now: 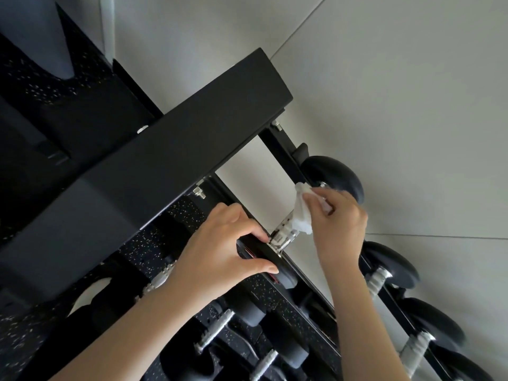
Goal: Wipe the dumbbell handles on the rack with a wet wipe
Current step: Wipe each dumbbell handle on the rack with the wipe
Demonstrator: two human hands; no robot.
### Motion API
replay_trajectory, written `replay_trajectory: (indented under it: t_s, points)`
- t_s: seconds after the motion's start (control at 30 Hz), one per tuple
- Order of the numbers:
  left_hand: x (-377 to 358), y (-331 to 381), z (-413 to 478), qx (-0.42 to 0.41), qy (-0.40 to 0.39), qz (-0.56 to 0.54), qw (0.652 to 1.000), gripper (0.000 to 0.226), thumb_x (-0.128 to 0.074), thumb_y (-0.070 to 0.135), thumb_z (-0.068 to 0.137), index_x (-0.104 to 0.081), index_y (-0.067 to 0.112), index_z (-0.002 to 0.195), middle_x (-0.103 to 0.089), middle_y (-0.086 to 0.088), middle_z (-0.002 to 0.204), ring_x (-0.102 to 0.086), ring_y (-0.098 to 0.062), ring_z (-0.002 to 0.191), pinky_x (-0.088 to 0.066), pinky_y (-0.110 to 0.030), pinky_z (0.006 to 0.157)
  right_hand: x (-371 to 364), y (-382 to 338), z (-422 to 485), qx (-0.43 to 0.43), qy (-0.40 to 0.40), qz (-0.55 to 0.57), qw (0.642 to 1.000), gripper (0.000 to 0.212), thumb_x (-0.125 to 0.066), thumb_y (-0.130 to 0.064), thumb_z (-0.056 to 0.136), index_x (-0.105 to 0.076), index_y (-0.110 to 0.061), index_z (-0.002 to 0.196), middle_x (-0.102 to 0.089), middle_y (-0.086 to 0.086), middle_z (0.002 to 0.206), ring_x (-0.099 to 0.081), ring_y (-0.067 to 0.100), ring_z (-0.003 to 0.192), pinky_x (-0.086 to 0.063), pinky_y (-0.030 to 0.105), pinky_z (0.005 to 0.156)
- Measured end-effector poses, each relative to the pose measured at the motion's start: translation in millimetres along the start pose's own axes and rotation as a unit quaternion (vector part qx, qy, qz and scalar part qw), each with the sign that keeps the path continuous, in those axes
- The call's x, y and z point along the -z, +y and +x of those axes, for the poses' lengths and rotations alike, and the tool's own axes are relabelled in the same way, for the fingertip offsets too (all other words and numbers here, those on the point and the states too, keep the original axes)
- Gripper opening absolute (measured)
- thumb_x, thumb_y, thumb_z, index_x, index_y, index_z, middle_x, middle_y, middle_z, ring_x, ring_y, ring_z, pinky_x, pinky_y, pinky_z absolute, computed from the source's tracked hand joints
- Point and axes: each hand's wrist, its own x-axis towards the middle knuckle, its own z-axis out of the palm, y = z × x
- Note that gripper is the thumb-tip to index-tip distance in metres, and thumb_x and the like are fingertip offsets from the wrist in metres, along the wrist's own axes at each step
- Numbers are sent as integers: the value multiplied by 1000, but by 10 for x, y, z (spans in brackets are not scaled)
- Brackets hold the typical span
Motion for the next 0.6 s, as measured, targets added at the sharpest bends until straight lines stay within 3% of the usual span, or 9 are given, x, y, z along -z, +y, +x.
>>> replay_trajectory:
  t_s: [0.23, 0.43, 0.6]
  points:
    - [-8, -8, -2, -1, -1, 0, 1000, 44, -59, 69, 55, -65, 36, 84, -48, 15, 86, -43, -6, 94, -44, -26, 75, -62, -21, 64, -62, 35, -2, 997, 19, -62, -36, 87, -73, -22, 95, -66, 6, 71, -59, 24, 61, -53, 42, 59]
    - [-8, -18, 0, -10, 2, -5, 1000, 42, -61, 68, 57, -65, 35, 84, -49, 14, 85, -44, -7, 93, -46, -33, 74, 9, -158, 44, -24, -144, -87, 985, 21, -61, -41, 87, -73, -26, 95, -69, 3, 83, -63, 26, 74, -53, 36, 65]
    - [-15, -13, -5, -14, 13, -5, 1000, 41, -60, 66, 57, -65, 35, 83, -48, 14, 84, -43, -6, 92, -46, -30, 72, 48, -247, -101, 37, -214, -166, 962, 26, -55, -51, 87, -72, -32, 94, -68, 0, 85, -63, 23, 77, -45, 28, 61]
